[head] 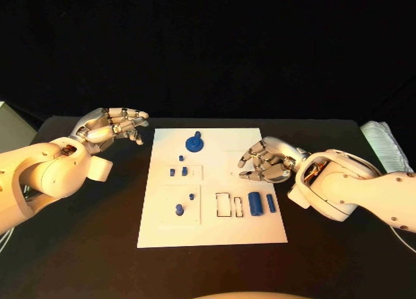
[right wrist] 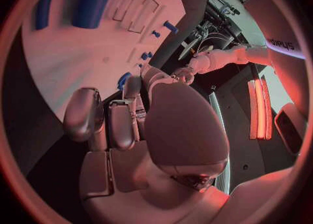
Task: Assemble the parts on the task board
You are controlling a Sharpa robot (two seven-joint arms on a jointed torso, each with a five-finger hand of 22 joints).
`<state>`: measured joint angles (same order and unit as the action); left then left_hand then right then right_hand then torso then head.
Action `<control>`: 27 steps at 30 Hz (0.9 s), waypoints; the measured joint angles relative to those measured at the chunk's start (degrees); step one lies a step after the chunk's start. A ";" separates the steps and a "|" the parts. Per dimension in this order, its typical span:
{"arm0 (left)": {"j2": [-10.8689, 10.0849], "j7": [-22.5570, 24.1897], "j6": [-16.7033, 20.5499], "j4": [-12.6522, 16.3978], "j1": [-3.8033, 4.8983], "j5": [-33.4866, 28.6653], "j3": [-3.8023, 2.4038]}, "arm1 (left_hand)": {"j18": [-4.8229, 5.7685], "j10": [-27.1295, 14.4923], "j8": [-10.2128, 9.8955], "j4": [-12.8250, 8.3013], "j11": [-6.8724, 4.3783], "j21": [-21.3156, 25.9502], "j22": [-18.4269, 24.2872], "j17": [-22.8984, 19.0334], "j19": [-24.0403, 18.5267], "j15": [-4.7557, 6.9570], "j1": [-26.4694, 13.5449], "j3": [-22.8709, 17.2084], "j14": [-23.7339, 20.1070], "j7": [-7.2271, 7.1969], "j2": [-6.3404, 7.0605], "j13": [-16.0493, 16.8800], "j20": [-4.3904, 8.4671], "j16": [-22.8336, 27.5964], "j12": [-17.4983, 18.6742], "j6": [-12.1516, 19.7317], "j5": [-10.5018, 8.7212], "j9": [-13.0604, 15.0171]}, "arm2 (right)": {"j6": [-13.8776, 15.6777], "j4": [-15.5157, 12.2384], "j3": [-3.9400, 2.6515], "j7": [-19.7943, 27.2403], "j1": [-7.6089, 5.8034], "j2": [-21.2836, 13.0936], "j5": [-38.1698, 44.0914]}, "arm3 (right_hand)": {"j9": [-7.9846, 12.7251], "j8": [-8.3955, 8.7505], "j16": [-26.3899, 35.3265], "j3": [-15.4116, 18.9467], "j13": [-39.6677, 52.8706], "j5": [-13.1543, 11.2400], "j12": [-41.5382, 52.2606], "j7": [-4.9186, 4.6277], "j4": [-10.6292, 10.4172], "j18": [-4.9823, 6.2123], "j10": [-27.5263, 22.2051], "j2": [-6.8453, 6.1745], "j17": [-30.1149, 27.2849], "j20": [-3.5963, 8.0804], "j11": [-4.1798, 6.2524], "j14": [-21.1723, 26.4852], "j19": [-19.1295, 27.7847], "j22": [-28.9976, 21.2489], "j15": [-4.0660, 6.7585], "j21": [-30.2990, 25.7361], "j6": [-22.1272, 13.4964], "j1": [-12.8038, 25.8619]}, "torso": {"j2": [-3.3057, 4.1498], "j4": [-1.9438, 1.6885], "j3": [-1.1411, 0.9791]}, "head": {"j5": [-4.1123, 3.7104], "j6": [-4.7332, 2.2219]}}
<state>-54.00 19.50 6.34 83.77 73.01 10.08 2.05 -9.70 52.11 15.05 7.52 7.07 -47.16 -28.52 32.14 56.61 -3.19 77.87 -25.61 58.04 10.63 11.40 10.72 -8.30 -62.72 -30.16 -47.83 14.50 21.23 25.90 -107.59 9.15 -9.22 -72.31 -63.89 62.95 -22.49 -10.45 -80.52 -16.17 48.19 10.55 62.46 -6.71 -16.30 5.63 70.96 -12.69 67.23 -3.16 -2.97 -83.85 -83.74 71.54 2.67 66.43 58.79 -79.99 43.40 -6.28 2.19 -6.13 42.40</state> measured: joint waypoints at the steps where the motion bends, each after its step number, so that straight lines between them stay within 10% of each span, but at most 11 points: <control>1: -0.06 0.01 0.00 0.17 -0.10 -0.06 0.00 | 0.00 0.00 0.00 0.00 0.00 0.00 0.00 0.00 0.00 0.00 0.00 0.00 0.00 0.00 0.00 0.00 0.00 0.00 0.00 0.00 0.00 0.00 | -0.66 -0.39 0.14 -0.35 -0.06 -0.93 -0.52 | -0.14 -0.42 -1.11 0.56 6.85 0.45 4.68 0.03 -0.05 -0.74 1.35 0.11 2.43 0.00 -0.13 -0.02 0.00 1.27 -0.02 1.47 -0.01 0.88 | -0.07 0.00 -0.01 | -0.34 0.09; 11: -0.94 0.14 0.00 1.67 -0.83 -0.34 0.02 | 0.00 0.00 0.00 0.00 0.00 0.00 -0.01 0.06 0.00 0.00 0.00 0.00 0.00 0.00 0.00 0.01 0.00 0.00 0.00 0.00 0.00 0.00 | -2.61 -4.73 2.14 -4.04 1.16 -7.72 2.51 | -0.73 -2.19 -4.00 3.31 23.14 0.41 15.10 0.53 -0.30 -0.82 7.67 0.85 7.72 -0.01 1.44 0.00 0.01 3.41 0.00 4.51 -0.50 3.76 | -0.68 0.46 0.00 | -1.80 0.18; 27: -0.93 0.24 -0.01 1.89 -1.29 -0.51 0.01 | 0.00 0.00 0.00 0.00 -0.01 0.00 -0.01 0.05 0.00 0.00 0.00 0.00 0.00 0.00 0.00 0.01 0.00 0.00 0.00 0.00 0.00 0.00 | -1.11 -6.36 2.65 -11.86 4.41 -6.66 13.16 | -1.38 -5.63 -6.38 18.78 26.76 3.10 18.02 0.96 -0.57 -1.69 10.83 3.67 7.72 0.18 1.96 0.01 -0.17 3.40 -0.01 8.22 -0.14 10.36 | -1.44 0.94 -0.04 | -1.85 1.13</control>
<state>-54.93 19.74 6.33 85.66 71.72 9.57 2.06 -9.70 52.12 15.05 7.52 7.07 -47.16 -28.53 32.19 56.62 -3.19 77.87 -25.61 58.04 10.63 11.40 10.73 -8.30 -62.72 -30.16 -47.83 14.50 21.23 24.79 -113.95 11.80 -21.09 -67.90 -70.55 76.11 -23.87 -16.08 -86.91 2.62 74.95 13.66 80.48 -5.74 -16.88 3.94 81.79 -9.02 74.94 -2.98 -1.02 -83.85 -83.92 74.94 2.66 74.66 58.65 -69.63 41.96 -5.33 2.15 -7.98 43.53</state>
